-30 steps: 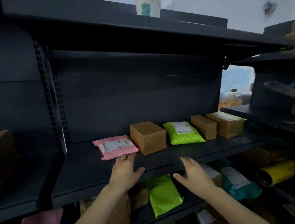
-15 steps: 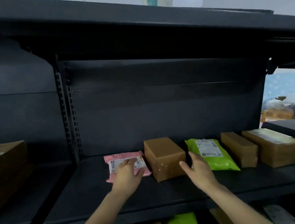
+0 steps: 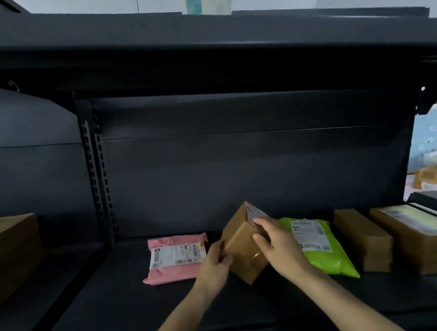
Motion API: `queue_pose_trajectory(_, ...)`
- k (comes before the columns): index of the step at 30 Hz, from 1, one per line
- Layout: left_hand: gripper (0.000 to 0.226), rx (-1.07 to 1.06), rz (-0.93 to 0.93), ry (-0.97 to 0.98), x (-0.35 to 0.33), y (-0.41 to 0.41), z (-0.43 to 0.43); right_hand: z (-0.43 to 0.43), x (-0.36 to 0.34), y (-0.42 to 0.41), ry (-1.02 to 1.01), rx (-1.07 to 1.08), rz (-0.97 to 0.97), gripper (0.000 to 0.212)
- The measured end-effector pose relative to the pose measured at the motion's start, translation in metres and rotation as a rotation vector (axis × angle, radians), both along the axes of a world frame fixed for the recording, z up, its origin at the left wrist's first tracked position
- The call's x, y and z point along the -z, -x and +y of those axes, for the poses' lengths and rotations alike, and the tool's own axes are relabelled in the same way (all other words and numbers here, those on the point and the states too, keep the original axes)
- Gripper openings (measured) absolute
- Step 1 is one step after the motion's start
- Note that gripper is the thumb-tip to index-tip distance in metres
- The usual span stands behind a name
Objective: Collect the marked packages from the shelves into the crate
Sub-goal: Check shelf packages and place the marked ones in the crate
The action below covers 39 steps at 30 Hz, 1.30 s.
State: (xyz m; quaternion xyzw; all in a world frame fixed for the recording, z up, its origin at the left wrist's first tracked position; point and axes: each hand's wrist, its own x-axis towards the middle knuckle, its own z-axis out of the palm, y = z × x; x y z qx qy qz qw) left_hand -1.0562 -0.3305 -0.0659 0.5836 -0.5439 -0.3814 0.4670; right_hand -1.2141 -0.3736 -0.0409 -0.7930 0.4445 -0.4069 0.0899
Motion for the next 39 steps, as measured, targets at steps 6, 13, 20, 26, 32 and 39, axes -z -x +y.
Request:
queue_pose_trajectory(6, 0.049, -0.055, -0.126, -0.054, 0.013, -0.011, 0.003, 0.005, 0.012, -0.014, 0.095, -0.142, 0.135, 0.042)
queue_pose_trajectory(13, 0.041, -0.298, -0.421, 0.03, 0.014, -0.034, -0.002, 0.004, 0.019, -0.019, 0.06, -0.14, 0.082, 0.039)
queue_pose_trajectory(20, 0.054, -0.655, -0.685, -0.188, 0.018, -0.1, -0.012, -0.007, 0.015, -0.02, -0.489, -0.011, -0.331, 0.043)
queue_pose_trajectory(26, 0.055, -0.524, -0.583, -0.424, 0.026, -0.121, -0.027, -0.016, 0.023, -0.036, -0.755, -0.016, -0.471, 0.046)
queue_pose_trajectory(32, 0.013, -0.537, -0.121, -0.026, 0.03, -0.13, -0.023, -0.02, 0.028, -0.042, -0.692, -0.164, -0.629, 0.029)
queue_pose_trajectory(39, 0.019, -0.569, -0.085, 0.112, 0.027, -0.152, -0.013, -0.012, 0.036, -0.062, -0.636, -0.275, -0.645, 0.024)
